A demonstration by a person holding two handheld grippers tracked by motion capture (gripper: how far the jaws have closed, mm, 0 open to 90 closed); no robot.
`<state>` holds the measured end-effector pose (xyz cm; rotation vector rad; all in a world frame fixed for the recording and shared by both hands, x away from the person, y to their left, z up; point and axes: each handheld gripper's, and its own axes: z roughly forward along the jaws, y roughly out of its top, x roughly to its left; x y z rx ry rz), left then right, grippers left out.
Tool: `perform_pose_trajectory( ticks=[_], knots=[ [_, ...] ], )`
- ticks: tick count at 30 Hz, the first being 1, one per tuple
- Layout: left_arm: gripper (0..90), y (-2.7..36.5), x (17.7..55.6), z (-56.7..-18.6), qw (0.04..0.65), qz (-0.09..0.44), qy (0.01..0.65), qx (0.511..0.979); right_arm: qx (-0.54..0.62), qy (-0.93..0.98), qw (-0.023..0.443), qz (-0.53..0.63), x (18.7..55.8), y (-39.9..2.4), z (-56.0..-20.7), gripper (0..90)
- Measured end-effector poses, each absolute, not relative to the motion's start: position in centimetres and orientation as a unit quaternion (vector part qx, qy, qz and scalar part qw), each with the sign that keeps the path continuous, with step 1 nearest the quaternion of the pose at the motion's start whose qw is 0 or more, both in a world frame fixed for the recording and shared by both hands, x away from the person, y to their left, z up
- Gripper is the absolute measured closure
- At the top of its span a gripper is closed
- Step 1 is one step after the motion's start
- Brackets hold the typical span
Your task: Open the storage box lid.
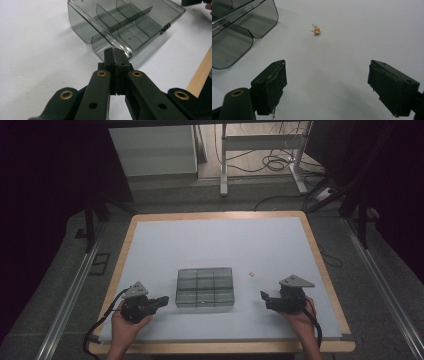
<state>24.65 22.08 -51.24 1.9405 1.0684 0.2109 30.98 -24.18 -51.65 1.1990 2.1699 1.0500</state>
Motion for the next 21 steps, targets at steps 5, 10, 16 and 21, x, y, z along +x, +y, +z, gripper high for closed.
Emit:
perform_pose_trajectory(
  ticks=[5,10,16,21],
  knots=[
    [90.0,21.8,24.7,-51.5,0.436,0.078,0.430,0.787,0.434,0.785,0.224,0.381,31.0,-24.2,-51.6,14.6],
    [90.0,21.2,24.7,-51.7,0.431,0.071,0.423,0.794,0.436,0.785,0.223,0.379,31.0,-24.2,-51.7,14.6],
    [90.0,20.7,24.8,-52.0,0.430,0.065,0.421,0.796,0.435,0.786,0.223,0.378,31.0,-24.1,-51.8,14.6],
    [90.0,20.3,24.9,-52.1,0.424,0.067,0.419,0.800,0.435,0.786,0.224,0.378,31.0,-24.2,-51.7,14.6]
  ],
)
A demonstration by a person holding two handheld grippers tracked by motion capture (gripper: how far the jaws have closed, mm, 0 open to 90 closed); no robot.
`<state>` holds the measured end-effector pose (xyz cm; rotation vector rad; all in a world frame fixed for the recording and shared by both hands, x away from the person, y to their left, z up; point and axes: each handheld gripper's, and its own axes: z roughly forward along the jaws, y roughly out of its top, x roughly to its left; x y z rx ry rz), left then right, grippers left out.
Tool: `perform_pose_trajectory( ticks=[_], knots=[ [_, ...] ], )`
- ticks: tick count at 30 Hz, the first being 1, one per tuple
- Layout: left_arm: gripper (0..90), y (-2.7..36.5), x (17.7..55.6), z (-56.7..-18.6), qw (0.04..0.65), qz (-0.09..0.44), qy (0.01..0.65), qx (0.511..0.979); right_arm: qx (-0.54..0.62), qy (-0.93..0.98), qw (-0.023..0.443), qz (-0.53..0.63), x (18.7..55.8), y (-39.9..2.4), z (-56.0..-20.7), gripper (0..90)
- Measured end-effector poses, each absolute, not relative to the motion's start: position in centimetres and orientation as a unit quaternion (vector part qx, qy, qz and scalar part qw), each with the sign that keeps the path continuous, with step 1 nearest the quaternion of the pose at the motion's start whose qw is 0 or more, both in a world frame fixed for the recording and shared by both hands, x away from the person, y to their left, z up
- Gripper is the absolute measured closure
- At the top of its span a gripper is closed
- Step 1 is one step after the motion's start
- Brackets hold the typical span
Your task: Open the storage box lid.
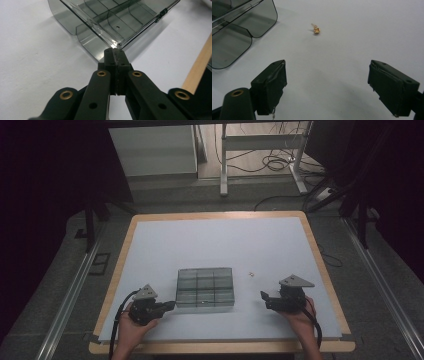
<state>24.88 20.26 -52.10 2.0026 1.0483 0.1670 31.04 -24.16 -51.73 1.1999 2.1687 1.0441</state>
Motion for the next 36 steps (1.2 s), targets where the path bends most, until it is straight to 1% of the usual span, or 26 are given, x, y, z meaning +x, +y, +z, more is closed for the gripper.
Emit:
perform_pose_trajectory(
  ticks=[6,12,36],
  knots=[
    [90.0,20.2,24.8,-52.0,0.425,0.068,0.419,0.800,0.437,0.785,0.224,0.378,31.0,-24.2,-51.7,14.6],
    [90.0,20.2,24.8,-51.5,0.441,0.081,0.415,0.792,0.438,0.785,0.224,0.376,31.1,-24.2,-51.8,14.6],
    [89.9,19.7,25.1,-51.0,0.468,0.081,0.414,0.777,0.433,0.783,0.222,0.387,30.9,-24.2,-51.4,14.6]
  ],
)
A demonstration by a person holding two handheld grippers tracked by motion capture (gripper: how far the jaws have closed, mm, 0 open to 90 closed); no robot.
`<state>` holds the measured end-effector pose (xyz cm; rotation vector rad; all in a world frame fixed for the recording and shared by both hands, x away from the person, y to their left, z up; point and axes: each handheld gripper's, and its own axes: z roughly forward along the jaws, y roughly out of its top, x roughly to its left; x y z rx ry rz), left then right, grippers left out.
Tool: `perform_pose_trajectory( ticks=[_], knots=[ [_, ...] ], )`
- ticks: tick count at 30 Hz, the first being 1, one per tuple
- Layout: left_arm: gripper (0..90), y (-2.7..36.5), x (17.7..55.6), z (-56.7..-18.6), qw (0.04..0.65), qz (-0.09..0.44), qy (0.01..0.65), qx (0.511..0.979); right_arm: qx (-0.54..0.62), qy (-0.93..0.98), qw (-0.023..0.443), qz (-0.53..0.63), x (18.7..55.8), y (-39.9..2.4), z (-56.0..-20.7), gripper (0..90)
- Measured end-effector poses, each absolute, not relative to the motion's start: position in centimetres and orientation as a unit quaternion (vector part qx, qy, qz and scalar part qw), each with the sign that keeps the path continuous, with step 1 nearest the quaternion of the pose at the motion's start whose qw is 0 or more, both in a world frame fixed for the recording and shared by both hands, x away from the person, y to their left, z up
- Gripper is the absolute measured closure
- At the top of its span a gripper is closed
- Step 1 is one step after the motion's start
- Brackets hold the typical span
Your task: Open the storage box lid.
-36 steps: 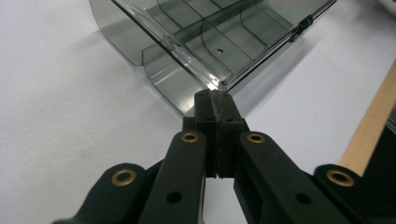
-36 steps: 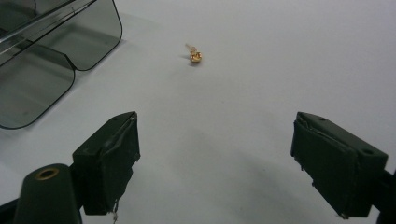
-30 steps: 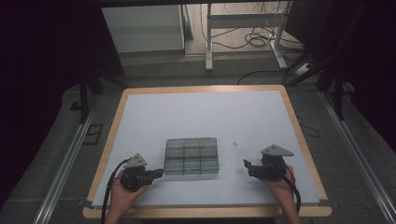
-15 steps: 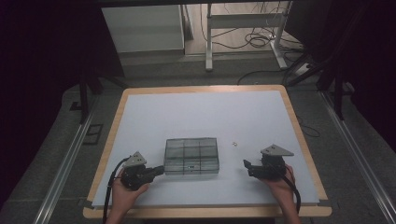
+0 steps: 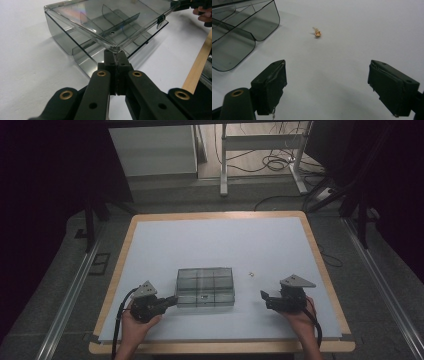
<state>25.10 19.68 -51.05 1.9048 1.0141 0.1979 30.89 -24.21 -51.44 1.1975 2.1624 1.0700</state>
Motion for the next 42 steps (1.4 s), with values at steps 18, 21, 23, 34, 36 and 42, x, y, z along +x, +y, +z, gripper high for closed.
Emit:
perform_pose_trajectory(
  ticks=[18,21,23,34,36,42],
  knots=[
    [89.6,19.6,25.6,-50.9,0.486,0.077,0.418,0.763,0.421,0.788,0.217,0.393,30.9,-23.3,-51.5,14.6],
    [89.6,19.7,25.7,-50.9,0.487,0.078,0.417,0.764,0.419,0.789,0.217,0.394,30.9,-23.1,-51.5,14.6],
    [89.6,19.7,25.8,-50.9,0.488,0.078,0.418,0.762,0.418,0.789,0.217,0.394,30.9,-23.1,-51.5,14.6],
    [89.6,19.7,26.0,-50.8,0.493,0.079,0.419,0.758,0.412,0.791,0.212,0.399,30.9,-22.5,-51.6,14.6],
    [89.6,19.7,26.0,-50.7,0.494,0.079,0.420,0.757,0.408,0.793,0.212,0.400,30.9,-22.3,-51.6,15.3],
    [89.6,19.9,26.1,-50.6,0.496,0.080,0.425,0.753,0.393,0.799,0.202,0.409,31.1,-21.3,-51.1,17.7]
  ],
)
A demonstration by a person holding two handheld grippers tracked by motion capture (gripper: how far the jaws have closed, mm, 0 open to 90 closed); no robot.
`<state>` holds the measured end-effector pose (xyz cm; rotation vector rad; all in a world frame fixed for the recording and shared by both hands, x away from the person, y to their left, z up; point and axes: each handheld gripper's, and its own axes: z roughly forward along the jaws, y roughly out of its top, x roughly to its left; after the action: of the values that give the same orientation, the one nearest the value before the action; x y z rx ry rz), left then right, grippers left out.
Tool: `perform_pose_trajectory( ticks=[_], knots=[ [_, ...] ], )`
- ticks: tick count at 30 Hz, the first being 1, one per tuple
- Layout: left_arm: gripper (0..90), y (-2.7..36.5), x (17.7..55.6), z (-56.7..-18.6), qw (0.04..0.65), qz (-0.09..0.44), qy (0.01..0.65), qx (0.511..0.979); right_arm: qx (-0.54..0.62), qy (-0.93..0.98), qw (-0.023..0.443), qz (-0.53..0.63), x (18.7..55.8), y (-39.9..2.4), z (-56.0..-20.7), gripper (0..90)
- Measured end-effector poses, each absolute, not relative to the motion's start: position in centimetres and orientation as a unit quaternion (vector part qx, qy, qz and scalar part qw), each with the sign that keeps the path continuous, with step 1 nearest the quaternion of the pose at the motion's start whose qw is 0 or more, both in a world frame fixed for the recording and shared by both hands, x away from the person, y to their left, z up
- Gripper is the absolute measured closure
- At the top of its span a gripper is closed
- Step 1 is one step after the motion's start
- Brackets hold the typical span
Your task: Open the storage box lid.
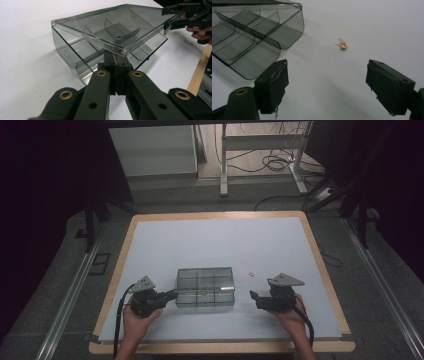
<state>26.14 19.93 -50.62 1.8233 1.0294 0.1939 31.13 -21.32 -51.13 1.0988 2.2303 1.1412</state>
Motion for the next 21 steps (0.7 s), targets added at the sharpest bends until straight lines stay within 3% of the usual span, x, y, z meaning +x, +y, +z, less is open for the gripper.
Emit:
perform_pose_trajectory(
  ticks=[21],
  knots=[
    [89.7,19.9,26.8,-50.4,0.501,0.083,0.425,0.749,0.351,0.818,0.187,0.415,32.3,-17.6,-50.9,19.2]
  ],
)
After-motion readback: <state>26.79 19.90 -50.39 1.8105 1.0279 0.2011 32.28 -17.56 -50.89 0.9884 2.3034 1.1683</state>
